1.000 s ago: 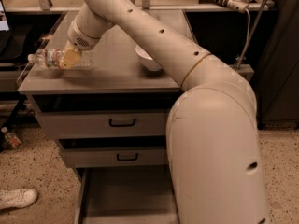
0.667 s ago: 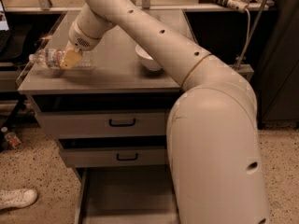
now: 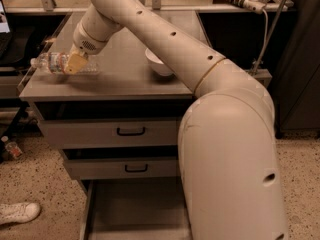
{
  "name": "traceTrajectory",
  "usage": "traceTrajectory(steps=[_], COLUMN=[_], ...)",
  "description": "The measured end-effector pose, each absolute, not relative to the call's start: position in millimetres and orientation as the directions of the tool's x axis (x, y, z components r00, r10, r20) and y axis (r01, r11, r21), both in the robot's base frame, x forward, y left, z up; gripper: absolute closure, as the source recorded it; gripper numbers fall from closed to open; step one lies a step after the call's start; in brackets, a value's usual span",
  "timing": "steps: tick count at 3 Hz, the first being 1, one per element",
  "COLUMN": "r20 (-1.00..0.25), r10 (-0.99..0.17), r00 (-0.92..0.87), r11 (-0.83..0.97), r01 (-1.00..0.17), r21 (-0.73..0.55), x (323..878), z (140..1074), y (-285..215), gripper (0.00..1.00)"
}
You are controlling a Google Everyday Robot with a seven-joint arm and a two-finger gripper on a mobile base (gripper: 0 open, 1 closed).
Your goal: Pick water bottle from bottom drawer and place on counter
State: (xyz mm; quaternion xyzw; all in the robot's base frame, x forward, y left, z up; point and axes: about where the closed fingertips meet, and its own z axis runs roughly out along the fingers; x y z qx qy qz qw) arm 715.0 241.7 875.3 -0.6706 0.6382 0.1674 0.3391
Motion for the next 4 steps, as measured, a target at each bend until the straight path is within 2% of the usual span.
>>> traceTrajectory(steps=[2, 3, 4], r20=[-0.657, -0.657, -0.657], r10=[-0.742, -0.742, -0.742], r00=[0.129, 0.129, 0.129], r11=[0.044, 0.044, 0.044], r01=[-0.969, -0.970, -0.970], r21=[-0.241, -0.241, -0.241], x=[714.9, 714.9, 714.9], z=[875.2, 875.1, 875.1], y=[241.7, 241.8, 241.8], gripper=[0.12, 0.00, 0.00])
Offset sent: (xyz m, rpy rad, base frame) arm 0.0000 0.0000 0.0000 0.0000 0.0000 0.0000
